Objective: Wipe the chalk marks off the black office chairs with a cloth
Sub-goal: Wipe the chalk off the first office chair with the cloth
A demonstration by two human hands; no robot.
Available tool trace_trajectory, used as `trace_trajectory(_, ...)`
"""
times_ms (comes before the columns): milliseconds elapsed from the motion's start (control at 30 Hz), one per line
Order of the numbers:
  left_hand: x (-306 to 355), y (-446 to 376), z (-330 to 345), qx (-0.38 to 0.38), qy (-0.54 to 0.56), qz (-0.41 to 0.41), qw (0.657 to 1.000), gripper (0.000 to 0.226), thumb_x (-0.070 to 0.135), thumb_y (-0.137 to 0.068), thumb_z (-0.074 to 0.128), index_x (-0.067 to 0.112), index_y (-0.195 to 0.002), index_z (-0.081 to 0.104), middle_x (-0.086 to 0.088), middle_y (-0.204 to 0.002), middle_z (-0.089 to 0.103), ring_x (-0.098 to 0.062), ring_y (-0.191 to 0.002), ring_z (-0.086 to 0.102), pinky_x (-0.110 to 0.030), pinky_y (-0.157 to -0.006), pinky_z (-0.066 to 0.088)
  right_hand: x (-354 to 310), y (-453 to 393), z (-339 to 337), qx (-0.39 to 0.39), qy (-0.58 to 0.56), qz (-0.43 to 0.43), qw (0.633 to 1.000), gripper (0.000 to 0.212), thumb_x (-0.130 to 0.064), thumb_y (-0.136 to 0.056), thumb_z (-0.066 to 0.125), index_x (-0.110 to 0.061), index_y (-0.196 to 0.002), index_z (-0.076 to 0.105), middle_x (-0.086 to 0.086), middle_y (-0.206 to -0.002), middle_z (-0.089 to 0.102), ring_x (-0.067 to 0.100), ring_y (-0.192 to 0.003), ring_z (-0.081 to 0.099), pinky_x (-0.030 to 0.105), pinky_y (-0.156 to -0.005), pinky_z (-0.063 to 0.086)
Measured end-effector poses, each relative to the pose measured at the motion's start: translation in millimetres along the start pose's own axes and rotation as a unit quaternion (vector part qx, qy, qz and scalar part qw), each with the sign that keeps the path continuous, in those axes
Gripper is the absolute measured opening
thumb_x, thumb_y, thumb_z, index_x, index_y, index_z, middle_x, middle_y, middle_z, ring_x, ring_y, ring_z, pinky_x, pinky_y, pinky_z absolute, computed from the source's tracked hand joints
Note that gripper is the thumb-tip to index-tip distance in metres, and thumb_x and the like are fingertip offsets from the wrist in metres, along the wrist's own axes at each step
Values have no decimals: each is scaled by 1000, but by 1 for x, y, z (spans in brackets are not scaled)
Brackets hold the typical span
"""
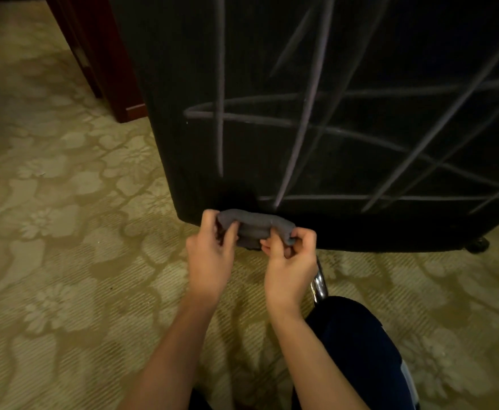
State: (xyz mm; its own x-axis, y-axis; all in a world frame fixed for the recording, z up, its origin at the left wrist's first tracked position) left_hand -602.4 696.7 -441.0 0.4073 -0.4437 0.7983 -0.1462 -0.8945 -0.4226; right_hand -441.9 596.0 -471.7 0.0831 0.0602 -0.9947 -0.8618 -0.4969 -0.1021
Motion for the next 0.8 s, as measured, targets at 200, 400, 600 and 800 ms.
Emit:
trace_trajectory(200, 42, 14, 33, -11, -10, 21, 1000, 12, 21, -95, 65, 16, -99, 54, 15, -76, 61, 4, -76, 64, -7, -58, 45, -9, -25, -45, 13, -8, -28, 999, 22, -13, -93, 67, -31, -97, 54, -2, -91, 69, 10, -82, 72, 28, -71, 60)
trace_trajectory(400, 71, 36, 54, -37, 0, 33, 999, 17, 18, -93, 70, 18, -91, 53, 17, -67, 56, 5, -65, 62, -6, -52, 42, -11, -34, -81, 49, 12, -45, 998, 16, -14, -96, 62, -20, -107, 52, -10, -94, 64, -1, -84, 67, 15, -68, 53)
trace_trajectory(600, 44, 45, 4, 37, 63, -62, 995, 18, 17, -94, 68, 26, -89, 53, 7, -73, 71, 1, -71, 70, -26, -63, 59, -15, -7, -52, 3, 9, -14, 1000, 17, -17, -95, 63, -21, -110, 55, -10, -92, 66, 1, -83, 68, 18, -66, 55)
trace_trajectory(800, 79, 18, -54, 141, 101, -18, 985, 13, 15, -97, 62, 25, -97, 54, 7, -80, 70, -5, -73, 71, -28, -65, 59, -93, 0, -17, -53, -165, -16, 985, 22, -5, -93, 65, -24, -101, 56, 0, -95, 70, 12, -88, 73, 27, -76, 60)
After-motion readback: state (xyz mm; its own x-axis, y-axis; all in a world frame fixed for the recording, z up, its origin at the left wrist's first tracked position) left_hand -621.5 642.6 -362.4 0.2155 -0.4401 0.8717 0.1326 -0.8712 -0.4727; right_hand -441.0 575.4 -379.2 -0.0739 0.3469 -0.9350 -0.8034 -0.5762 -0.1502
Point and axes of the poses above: each hand's wrist, its own y-axis away from the middle knuckle, its own z-axis out of the palm, x = y × z, the point moved 10 cm from there along -y, towards the middle knuckle
